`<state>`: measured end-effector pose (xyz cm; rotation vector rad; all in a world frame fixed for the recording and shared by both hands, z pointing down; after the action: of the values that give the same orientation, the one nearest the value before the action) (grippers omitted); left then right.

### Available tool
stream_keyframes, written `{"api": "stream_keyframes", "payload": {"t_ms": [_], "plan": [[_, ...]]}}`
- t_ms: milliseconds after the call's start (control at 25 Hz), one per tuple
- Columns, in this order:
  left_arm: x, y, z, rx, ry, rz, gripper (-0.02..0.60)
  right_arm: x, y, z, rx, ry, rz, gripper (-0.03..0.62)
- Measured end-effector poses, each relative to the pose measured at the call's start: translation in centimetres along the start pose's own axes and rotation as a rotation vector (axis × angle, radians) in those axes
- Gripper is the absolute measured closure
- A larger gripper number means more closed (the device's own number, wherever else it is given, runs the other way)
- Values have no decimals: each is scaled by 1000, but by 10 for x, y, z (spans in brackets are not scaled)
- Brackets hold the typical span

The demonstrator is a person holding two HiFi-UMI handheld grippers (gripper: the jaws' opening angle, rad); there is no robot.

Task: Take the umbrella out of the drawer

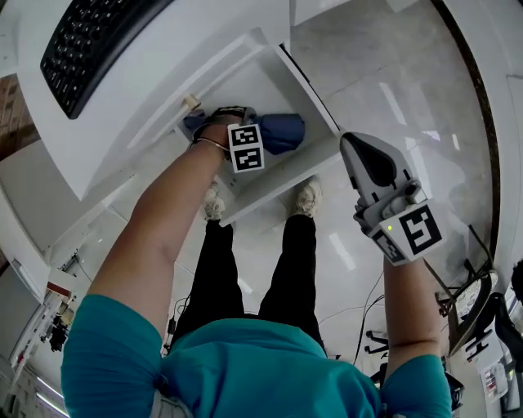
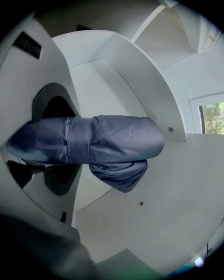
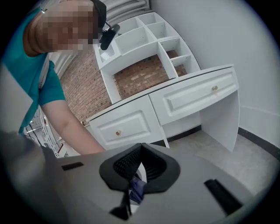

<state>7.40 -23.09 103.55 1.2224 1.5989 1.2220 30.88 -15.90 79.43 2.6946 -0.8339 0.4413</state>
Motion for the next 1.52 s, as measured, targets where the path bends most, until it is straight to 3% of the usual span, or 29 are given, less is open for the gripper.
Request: {"api": "stream_keyframes", "payload": {"t_ms": [240,560,800,1200,1520], "plan": [[-7,-48,34,95,-10,54,318,-14,-16,44,6,-41,-5,572],[-21,-124,39,218,-67,123,318,-44,-14,90,18,-104,-29,572],[-6,-187,53,320,-122,151,318,-76,-31,132,38,-121,-63,572],[12,-304,77,532,-273,197,318,-133,-60,185,60,-160,-78,572],[11,-415,73,717,-412,285,318,-162,-68,237,106,-181,-98,572]]}}
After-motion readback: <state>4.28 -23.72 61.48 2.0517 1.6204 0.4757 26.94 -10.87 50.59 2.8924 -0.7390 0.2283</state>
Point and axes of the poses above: the fingertips, and each gripper's own axes: y forward along the fingers, x to its right, z out of its top, the point moved 10 cm from there along -y, backward along the fingers, and after that the axes turned 10 degrees about x, right-handed, at the moved point
